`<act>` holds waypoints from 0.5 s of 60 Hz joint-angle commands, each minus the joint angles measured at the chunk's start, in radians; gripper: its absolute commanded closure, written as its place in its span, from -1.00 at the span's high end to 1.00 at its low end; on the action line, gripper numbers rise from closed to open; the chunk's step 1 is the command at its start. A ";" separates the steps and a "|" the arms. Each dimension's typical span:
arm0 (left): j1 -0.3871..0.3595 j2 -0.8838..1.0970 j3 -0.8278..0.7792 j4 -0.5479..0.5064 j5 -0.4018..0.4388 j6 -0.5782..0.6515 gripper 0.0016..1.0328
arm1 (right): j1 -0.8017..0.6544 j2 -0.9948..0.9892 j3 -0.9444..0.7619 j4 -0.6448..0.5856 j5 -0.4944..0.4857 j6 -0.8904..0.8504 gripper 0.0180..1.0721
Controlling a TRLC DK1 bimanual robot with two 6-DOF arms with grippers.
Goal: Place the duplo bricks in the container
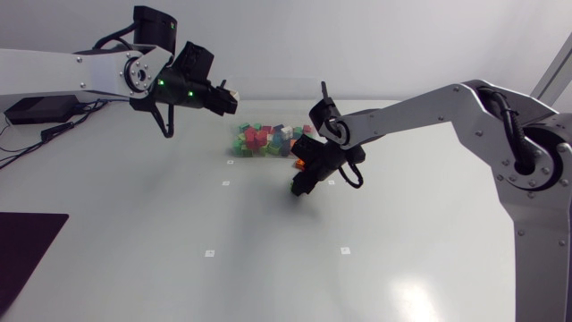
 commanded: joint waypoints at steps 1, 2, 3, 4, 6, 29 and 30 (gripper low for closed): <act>-0.006 0.057 0.078 0.002 0.013 0.001 -0.47 | -0.007 -0.037 -0.016 -0.012 0.003 -0.022 -0.50; -0.006 0.059 0.079 0.002 0.013 0.001 -0.47 | -0.009 -0.045 -0.019 -0.012 0.003 -0.022 -0.50; -0.006 0.083 0.108 0.000 0.016 -0.002 -0.47 | -0.009 -0.056 -0.021 -0.014 0.003 -0.022 -0.50; -0.006 0.102 0.130 -0.003 0.019 -0.003 -0.47 | -0.012 -0.065 -0.022 -0.014 0.003 -0.022 -0.50; -0.004 0.128 0.164 -0.012 0.025 -0.005 -0.47 | -0.013 -0.080 -0.025 -0.017 0.003 -0.020 -0.50; -0.029 0.334 0.432 -0.081 0.033 -0.023 -0.38 | -0.039 -0.232 -0.044 -0.045 -0.002 -0.003 -0.50; -0.030 0.335 0.435 -0.083 0.033 -0.023 -0.33 | -0.041 -0.235 -0.044 -0.045 -0.003 -0.003 -0.50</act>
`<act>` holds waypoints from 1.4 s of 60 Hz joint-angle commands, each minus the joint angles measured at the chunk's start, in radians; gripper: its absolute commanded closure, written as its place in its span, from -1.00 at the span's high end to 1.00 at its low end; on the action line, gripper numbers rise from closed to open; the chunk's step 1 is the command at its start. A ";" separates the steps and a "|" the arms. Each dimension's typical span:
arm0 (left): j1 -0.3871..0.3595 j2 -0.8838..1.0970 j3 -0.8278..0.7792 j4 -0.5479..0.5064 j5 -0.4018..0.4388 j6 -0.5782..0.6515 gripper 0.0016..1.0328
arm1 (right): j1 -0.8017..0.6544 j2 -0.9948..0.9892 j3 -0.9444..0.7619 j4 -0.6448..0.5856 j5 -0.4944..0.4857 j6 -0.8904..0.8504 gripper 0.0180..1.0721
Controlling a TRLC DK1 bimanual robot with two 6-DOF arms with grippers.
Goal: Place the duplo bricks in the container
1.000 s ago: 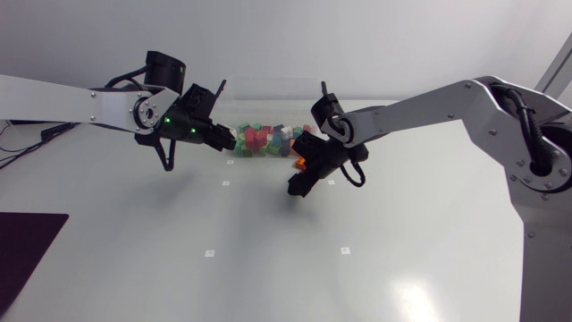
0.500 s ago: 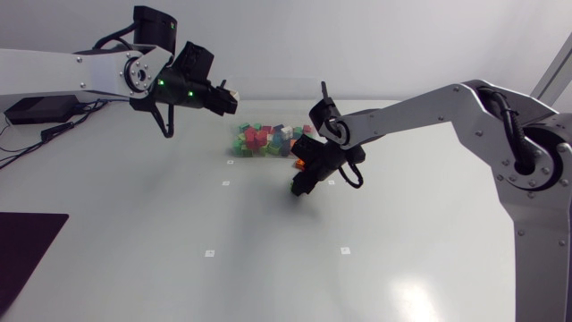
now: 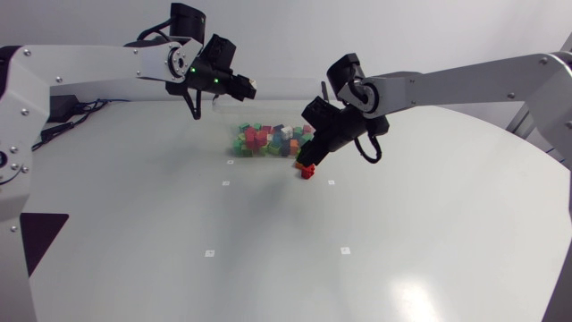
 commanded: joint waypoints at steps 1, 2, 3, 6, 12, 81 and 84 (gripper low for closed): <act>-0.011 0.041 0.055 -0.019 0.014 -0.019 -0.11 | -0.009 -0.036 -0.033 -0.018 -0.003 -0.004 -0.50; -0.013 0.042 0.055 -0.021 0.014 -0.019 0.00 | -0.009 -0.038 -0.032 -0.018 -0.003 -0.003 -0.50; -0.014 0.045 0.056 -0.022 0.014 -0.019 0.33 | -0.009 -0.041 -0.030 -0.019 -0.003 -0.001 -0.50; -0.017 0.053 0.058 -0.024 0.012 -0.019 0.87 | -0.010 -0.048 -0.024 -0.021 -0.005 0.000 -0.50; -0.022 0.050 0.056 -0.030 0.012 -0.019 0.94 | -0.020 -0.070 0.002 -0.028 -0.009 0.016 -0.50; -0.028 -0.519 -0.671 0.148 0.005 0.140 0.92 | -0.030 0.332 0.718 -0.102 0.003 0.217 -0.35; -0.017 -0.539 -0.705 0.174 -0.005 0.140 0.92 | -0.030 0.366 0.766 -0.137 0.006 0.215 -0.05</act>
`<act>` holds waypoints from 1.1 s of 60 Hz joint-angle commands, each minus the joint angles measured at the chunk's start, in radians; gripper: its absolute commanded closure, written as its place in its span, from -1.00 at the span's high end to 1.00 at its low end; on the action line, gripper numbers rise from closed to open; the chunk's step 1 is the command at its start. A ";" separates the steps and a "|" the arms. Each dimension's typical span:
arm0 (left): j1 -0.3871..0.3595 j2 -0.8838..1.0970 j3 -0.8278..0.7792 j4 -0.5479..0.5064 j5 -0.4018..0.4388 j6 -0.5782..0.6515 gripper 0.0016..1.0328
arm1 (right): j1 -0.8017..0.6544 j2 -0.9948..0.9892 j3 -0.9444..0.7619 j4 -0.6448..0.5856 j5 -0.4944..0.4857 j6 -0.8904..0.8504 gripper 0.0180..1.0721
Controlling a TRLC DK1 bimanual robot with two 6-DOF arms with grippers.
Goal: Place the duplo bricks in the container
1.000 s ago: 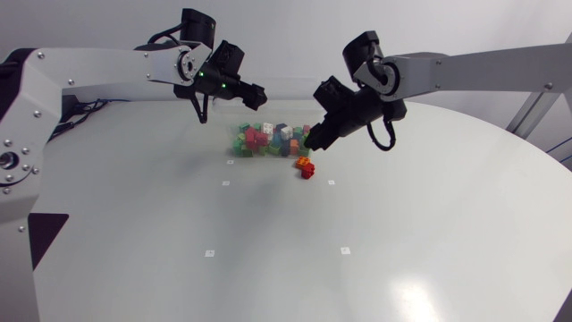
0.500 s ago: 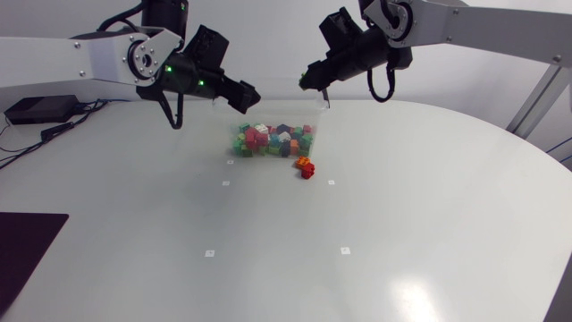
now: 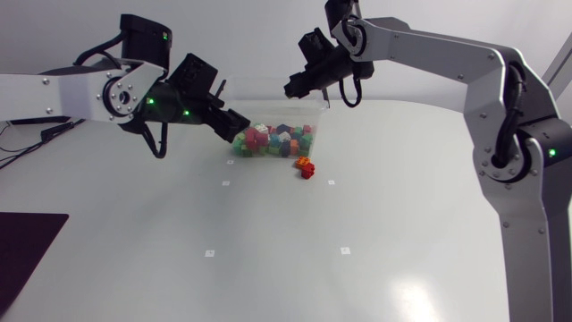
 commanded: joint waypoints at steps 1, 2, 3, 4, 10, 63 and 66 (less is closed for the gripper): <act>0.020 -0.046 -0.067 0.033 -0.005 0.023 0.92 | 0.008 0.080 0.092 -0.056 0.008 0.018 0.07; 0.023 -0.063 -0.090 0.048 -0.010 0.025 0.92 | 0.008 0.084 0.098 -0.060 0.008 0.018 0.16; 0.024 -0.066 -0.095 0.052 -0.011 0.026 0.92 | 0.008 0.087 0.103 -0.061 0.008 0.018 0.27; 0.024 -0.083 -0.118 0.067 -0.026 0.026 0.92 | 0.008 0.091 0.106 -0.061 0.011 0.018 0.34; 0.052 -0.134 -0.171 0.096 -0.049 0.026 0.92 | 0.011 0.094 0.122 -0.067 0.014 0.018 0.67; 0.231 -0.358 -0.532 0.438 -0.063 -0.047 0.92 | -0.050 -0.408 -0.649 0.223 -0.011 -0.053 0.74; 0.234 -0.365 -0.544 0.438 -0.063 -0.064 0.92 | -0.058 -0.411 -0.681 0.240 -0.017 -0.053 0.74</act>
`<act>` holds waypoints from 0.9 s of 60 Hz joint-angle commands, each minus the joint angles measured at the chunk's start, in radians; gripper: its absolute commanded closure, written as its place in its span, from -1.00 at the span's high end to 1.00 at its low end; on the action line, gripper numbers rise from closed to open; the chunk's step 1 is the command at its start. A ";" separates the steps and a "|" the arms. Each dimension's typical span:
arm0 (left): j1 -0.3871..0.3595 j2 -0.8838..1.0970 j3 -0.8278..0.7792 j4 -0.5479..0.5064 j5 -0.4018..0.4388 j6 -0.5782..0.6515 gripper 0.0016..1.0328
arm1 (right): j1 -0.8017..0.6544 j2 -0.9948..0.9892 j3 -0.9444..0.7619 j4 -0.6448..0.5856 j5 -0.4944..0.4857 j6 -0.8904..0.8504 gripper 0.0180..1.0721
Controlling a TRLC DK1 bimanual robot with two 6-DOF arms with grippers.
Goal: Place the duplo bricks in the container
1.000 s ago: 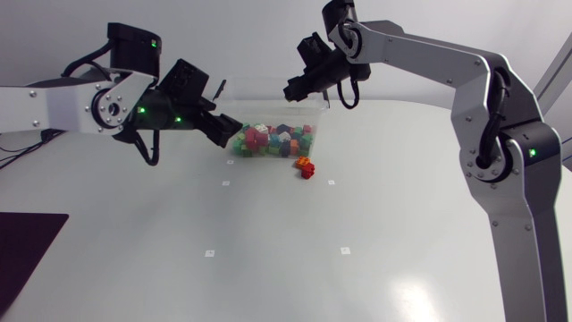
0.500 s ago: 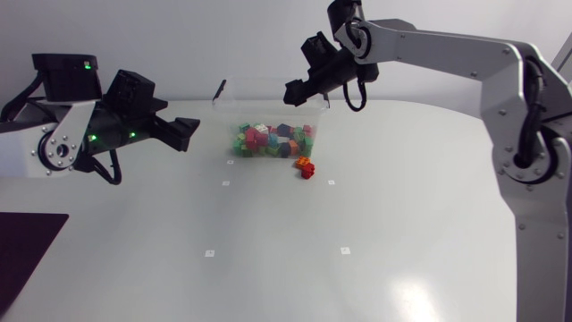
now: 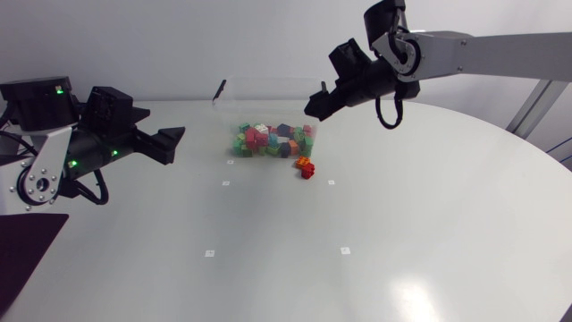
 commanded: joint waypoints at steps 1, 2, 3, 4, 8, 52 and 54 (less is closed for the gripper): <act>0.013 -0.028 -0.041 0.014 0.000 -0.041 0.92 | -0.014 -0.018 -0.076 0.025 -0.011 -0.018 0.74; 0.013 -0.029 -0.046 0.014 0.000 -0.043 0.92 | -0.015 -0.018 -0.087 0.031 -0.012 -0.023 0.74; 0.011 -0.031 -0.050 0.012 0.000 -0.043 0.92 | -0.017 -0.016 -0.098 0.036 -0.015 -0.026 0.74; 0.011 -0.034 -0.055 0.010 0.000 -0.043 0.92 | -0.017 -0.015 -0.110 0.043 -0.017 -0.030 0.74; 0.013 -0.040 -0.069 0.009 0.000 -0.044 0.92 | -0.017 -0.006 -0.142 0.065 -0.017 -0.041 0.74; 0.109 -0.198 -0.217 0.021 0.000 -0.103 0.92 | -0.030 0.340 -0.084 0.175 -0.012 -0.153 0.74; 0.119 -0.204 -0.221 0.021 0.000 -0.103 0.92 | -0.032 0.352 -0.070 0.175 -0.014 -0.153 0.74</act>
